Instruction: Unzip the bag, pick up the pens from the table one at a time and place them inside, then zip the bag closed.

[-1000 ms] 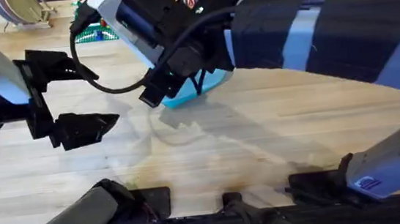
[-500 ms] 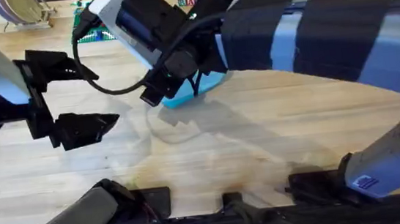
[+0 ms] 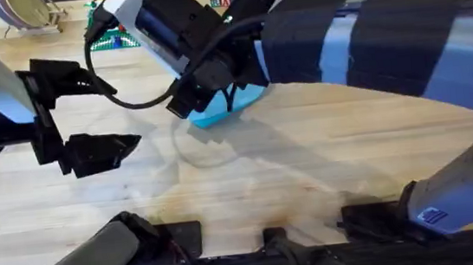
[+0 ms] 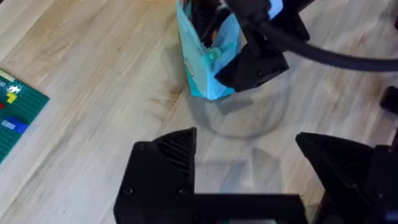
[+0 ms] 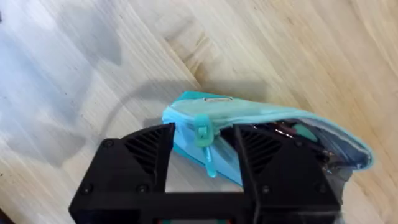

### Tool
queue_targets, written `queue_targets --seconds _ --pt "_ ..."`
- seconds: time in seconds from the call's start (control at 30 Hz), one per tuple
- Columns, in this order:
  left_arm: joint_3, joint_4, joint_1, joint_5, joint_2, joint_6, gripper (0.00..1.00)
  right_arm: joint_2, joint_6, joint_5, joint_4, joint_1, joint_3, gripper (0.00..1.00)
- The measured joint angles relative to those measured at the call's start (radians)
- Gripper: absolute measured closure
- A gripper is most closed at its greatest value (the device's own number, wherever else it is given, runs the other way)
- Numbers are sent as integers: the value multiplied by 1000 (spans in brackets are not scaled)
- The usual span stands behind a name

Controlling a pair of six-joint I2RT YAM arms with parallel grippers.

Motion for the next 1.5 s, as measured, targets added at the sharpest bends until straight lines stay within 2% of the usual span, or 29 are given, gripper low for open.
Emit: queue_targets --seconds 0.6,1.47,1.5 --pt "0 0 0 0 0 0 8 0 0 8 -2 0 0 514" --pt "0 0 0 0 0 3 8 0 0 16 -3 -2 0 851" --pt "0 0 0 0 0 3 8 0 0 16 -3 -2 0 885"
